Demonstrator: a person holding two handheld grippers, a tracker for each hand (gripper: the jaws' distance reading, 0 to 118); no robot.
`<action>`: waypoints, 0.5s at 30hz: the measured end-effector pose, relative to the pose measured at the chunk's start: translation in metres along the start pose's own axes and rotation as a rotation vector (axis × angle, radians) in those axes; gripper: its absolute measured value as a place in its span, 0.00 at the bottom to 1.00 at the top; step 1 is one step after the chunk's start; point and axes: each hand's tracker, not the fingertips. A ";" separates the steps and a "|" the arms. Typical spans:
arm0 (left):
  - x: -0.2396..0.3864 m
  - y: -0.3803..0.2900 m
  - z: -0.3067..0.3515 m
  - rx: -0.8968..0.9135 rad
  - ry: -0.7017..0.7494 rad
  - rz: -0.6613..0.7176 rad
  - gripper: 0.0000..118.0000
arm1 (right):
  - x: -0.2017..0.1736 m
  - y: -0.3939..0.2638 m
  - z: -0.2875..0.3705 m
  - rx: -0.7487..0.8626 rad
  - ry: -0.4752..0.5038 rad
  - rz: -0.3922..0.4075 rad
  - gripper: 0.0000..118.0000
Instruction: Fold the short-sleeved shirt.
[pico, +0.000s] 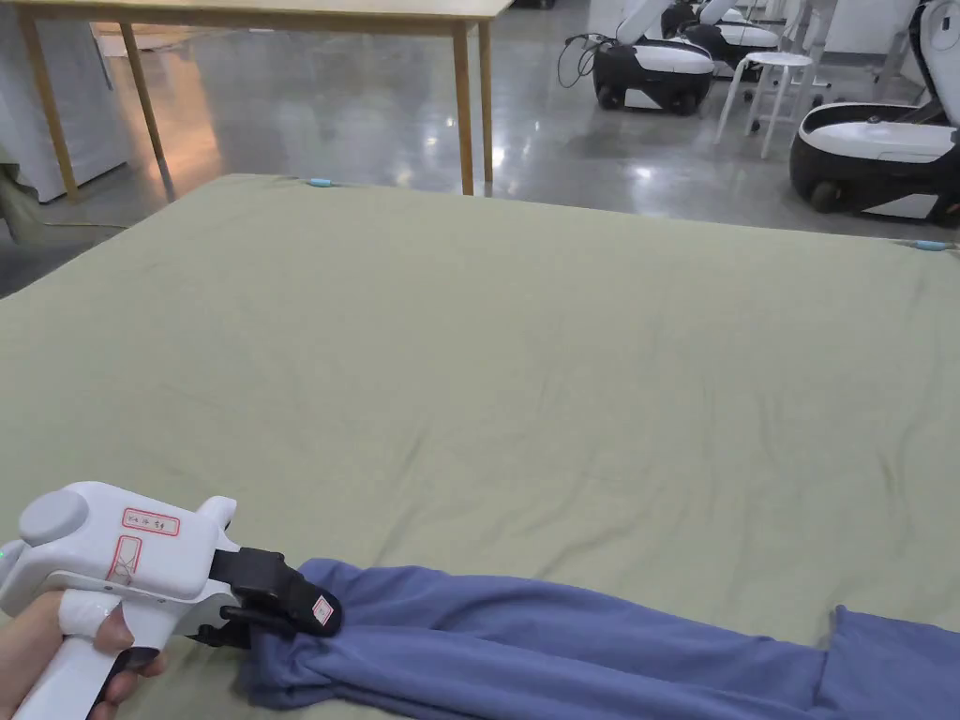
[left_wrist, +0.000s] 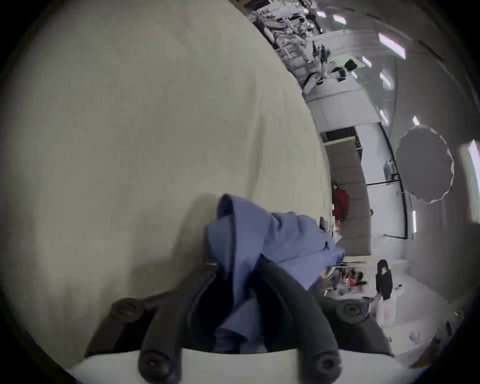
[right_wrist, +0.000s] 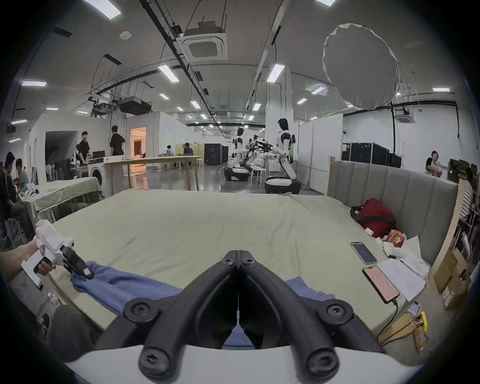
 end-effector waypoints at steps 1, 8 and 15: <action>0.000 0.000 0.001 0.006 -0.054 -0.002 0.14 | 0.000 0.000 0.001 -0.003 0.003 -0.003 0.01; 0.019 -0.010 0.050 0.103 -0.038 -0.036 0.10 | 0.009 0.004 0.008 0.013 0.008 -0.009 0.01; 0.047 -0.028 0.103 0.196 0.072 -0.084 0.10 | 0.014 0.009 0.007 0.038 0.028 -0.009 0.01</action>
